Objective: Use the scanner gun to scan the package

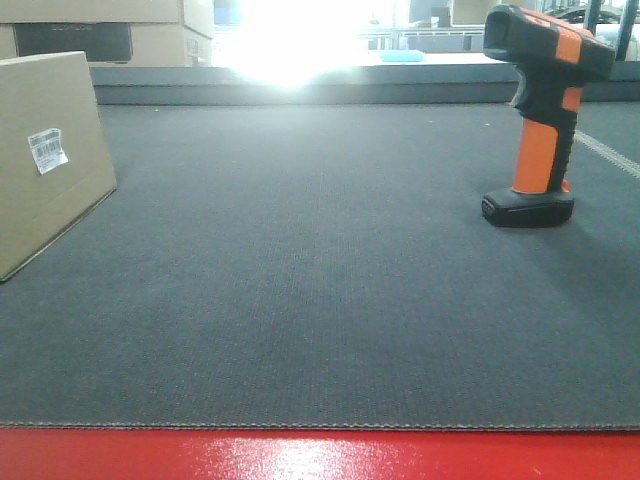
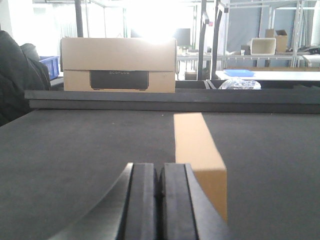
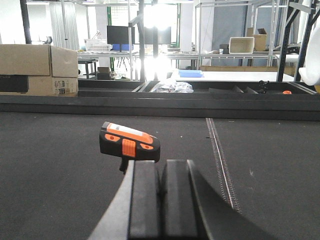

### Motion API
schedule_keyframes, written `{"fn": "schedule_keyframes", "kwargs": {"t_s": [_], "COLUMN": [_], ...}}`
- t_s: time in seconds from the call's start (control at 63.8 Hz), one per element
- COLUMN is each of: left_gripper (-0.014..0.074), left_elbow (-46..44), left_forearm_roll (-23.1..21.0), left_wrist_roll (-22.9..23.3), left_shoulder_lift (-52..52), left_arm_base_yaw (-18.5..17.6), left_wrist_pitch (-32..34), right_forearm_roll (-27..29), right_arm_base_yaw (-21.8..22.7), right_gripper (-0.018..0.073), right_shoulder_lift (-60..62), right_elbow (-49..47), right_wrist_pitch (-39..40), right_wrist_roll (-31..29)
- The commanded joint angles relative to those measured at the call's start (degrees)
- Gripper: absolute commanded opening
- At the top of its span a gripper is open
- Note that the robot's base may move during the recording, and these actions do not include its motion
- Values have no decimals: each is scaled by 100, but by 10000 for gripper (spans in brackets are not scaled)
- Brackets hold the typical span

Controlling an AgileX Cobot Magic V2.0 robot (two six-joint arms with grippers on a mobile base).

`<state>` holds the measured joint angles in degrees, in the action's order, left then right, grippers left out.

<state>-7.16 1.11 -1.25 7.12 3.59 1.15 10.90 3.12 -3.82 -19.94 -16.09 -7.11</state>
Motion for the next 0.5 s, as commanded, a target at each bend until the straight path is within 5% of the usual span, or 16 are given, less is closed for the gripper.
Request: {"fn": "schedule_keyframes", "kwargs": {"t_s": [0.0, 0.486], "left_gripper": [-111, -111], "left_elbow": [448, 716], "left_forearm_roll": [32, 32], "left_wrist_roll": [42, 42], "left_shoulder_lift": [-410, -712], "left_arm_base_yaw": [-45, -165], "left_wrist_pitch": [174, -72], "right_forearm_roll": [-46, -46], "right_arm_base_yaw": [36, 36], "right_gripper": [-153, -153], "right_shoulder_lift": [35, 44], "right_elbow": [12, 12], "right_wrist_pitch": [49, 63], "right_wrist_roll": [-29, -29]}}
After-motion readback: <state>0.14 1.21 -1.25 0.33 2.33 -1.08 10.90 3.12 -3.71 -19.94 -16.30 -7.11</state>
